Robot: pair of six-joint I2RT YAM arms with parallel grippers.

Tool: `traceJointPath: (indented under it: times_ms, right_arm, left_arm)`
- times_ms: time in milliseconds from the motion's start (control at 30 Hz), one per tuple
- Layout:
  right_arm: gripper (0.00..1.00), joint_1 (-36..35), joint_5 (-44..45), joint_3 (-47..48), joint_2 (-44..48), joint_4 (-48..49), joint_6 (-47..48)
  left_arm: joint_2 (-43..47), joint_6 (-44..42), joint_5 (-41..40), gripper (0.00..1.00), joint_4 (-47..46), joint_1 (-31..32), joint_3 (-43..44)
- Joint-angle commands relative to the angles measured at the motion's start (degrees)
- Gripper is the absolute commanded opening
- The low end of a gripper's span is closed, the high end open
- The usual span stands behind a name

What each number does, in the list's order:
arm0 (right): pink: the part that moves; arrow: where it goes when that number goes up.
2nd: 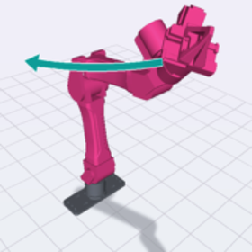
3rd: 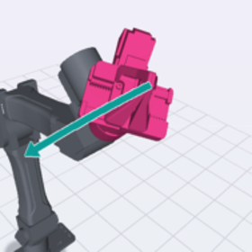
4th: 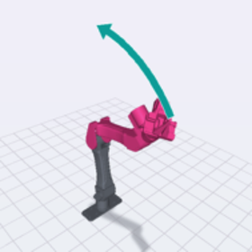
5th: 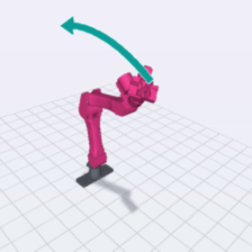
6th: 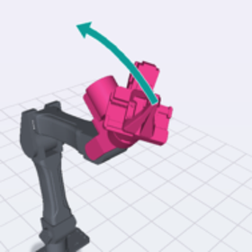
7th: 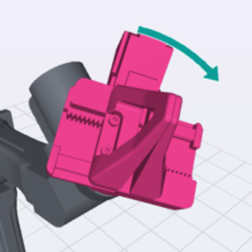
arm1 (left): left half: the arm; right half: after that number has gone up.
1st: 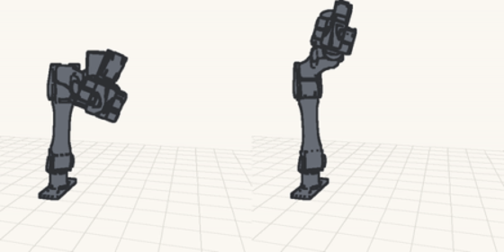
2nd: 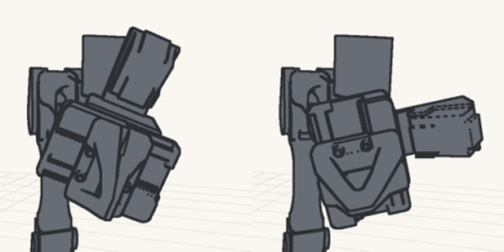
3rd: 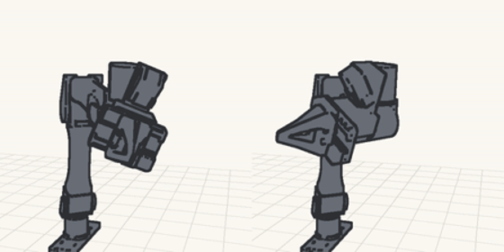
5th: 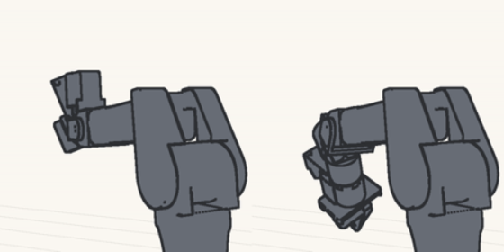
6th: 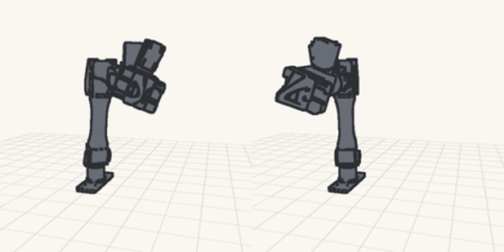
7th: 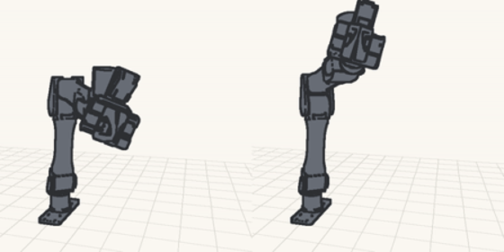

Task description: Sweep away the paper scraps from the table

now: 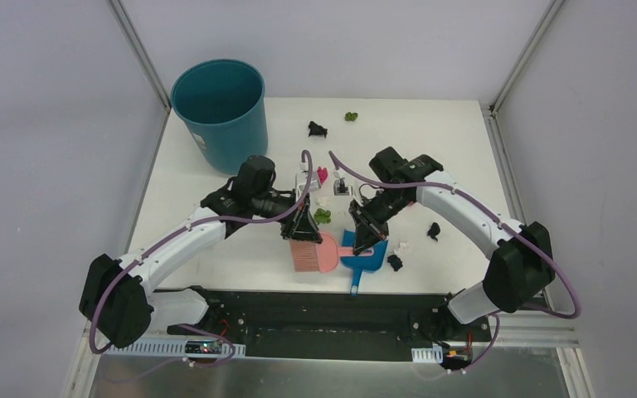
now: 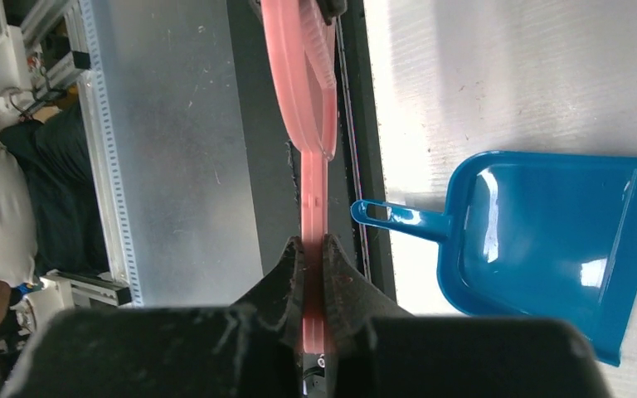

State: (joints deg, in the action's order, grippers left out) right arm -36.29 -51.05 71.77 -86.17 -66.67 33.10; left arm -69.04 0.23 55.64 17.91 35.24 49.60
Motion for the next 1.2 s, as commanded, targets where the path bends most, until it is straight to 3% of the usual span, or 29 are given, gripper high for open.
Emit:
traceJointPath:
  times_ms: [0, 100, 167, 267, 367, 433, 500, 933, 1167]
  right_arm:
    - [0.03, 3.4, -5.8, 4.7, 0.2, 3.2, -2.7]
    - [0.35, 6.7, -8.9, 4.2, 0.3, 5.6, -7.3]
    - [0.50, 8.8, -13.6, 3.5, 0.5, 5.6, -7.9]
    - [0.65, 11.0, -18.0, 2.0, 1.3, 6.1, -8.2]
    - [0.70, 12.2, -17.6, -0.4, 2.5, 9.3, -11.5]
    - [0.71, 12.5, -17.1, -2.3, 3.7, 10.5, -12.2]
    - [0.71, 12.6, -17.3, -3.6, 4.9, 11.3, -12.4]
    - [0.62, 16.2, -18.9, -6.9, 8.1, 22.5, -21.9]
    - [0.43, 17.9, -22.3, -6.4, 6.2, 22.7, -22.3]
  left_arm:
    - [1.8, 3.6, 4.3, 0.00, -8.2, 0.8, -1.4]
    - [3.1, 9.9, 4.5, 0.00, -16.3, 0.2, -4.0]
    - [2.6, 19.5, 6.2, 0.00, -26.8, -0.9, -6.6]
    - [-1.1, 33.1, 8.4, 0.00, -42.8, -2.9, -9.9]
    - [-5.9, 46.2, 8.8, 0.00, -60.1, -4.5, -12.2]
    - [-8.8, 52.5, 8.6, 0.00, -69.7, -5.8, -13.5]
    - [-10.4, 55.2, 8.6, 0.00, -72.5, -6.7, -13.6]
    - [-10.6, 55.2, 8.5, 0.00, -71.7, -7.5, -13.7]
    - [-11.9, 57.0, 8.8, 0.00, -73.3, -7.5, -13.6]
